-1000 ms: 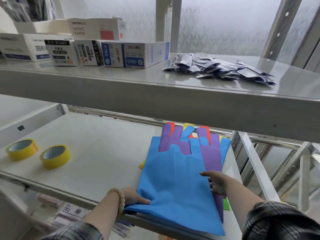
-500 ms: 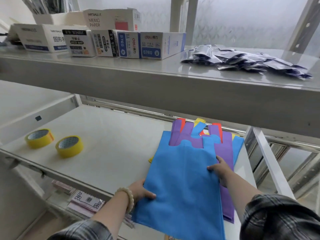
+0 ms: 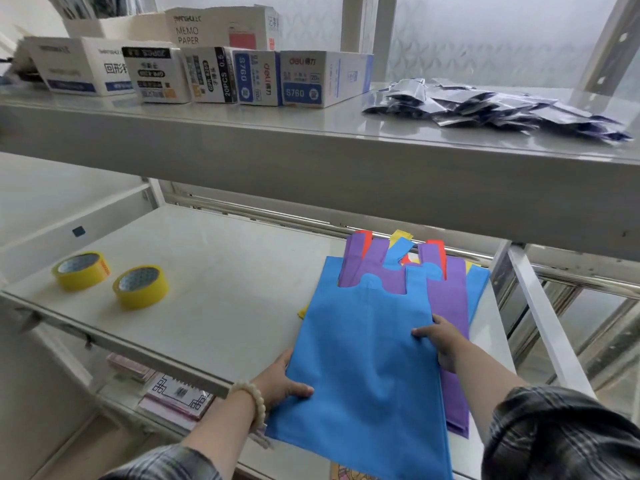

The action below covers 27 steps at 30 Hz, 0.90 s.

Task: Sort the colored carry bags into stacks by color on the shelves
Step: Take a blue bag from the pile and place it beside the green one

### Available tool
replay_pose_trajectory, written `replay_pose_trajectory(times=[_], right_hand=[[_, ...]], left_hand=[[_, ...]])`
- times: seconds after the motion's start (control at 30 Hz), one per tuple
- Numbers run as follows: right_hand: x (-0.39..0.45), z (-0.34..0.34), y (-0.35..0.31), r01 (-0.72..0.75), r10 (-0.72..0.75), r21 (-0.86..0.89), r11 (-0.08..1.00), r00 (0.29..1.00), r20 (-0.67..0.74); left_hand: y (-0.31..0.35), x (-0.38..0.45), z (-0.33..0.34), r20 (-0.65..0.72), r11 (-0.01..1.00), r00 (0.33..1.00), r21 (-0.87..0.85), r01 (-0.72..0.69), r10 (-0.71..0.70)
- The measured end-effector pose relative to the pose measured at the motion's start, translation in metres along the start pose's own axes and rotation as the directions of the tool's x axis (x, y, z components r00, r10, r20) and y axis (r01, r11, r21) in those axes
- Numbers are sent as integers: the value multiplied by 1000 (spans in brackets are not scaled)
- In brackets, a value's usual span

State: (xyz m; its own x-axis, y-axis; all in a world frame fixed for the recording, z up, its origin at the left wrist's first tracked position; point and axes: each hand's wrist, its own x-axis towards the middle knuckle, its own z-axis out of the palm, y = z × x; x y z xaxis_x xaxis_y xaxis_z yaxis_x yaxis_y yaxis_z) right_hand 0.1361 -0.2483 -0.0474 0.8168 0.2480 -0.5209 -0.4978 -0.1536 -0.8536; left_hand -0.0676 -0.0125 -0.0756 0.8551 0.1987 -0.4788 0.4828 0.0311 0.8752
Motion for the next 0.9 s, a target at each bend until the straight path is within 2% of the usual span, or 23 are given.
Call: replay_pose_trajectory(times=[0.17, 0.47, 0.6, 0.9], right_hand=[[-1, -3, -3, -27, 18, 82, 996, 995, 100], [-17, -14, -41, 75, -123, 209, 975, 967, 225], [-23, -17, -46, 95, -128, 148, 984, 963, 236], [-25, -11, -46, 165, -158, -43, 985, 978, 136]], left_hand=[[0, 1, 3, 19, 999, 999, -38, -37, 37], [30, 4, 4, 65, 978, 978, -85, -191, 196], [38, 7, 6, 56, 970, 969, -64, -236, 239], [37, 11, 8, 59, 970, 968, -3, -244, 244]])
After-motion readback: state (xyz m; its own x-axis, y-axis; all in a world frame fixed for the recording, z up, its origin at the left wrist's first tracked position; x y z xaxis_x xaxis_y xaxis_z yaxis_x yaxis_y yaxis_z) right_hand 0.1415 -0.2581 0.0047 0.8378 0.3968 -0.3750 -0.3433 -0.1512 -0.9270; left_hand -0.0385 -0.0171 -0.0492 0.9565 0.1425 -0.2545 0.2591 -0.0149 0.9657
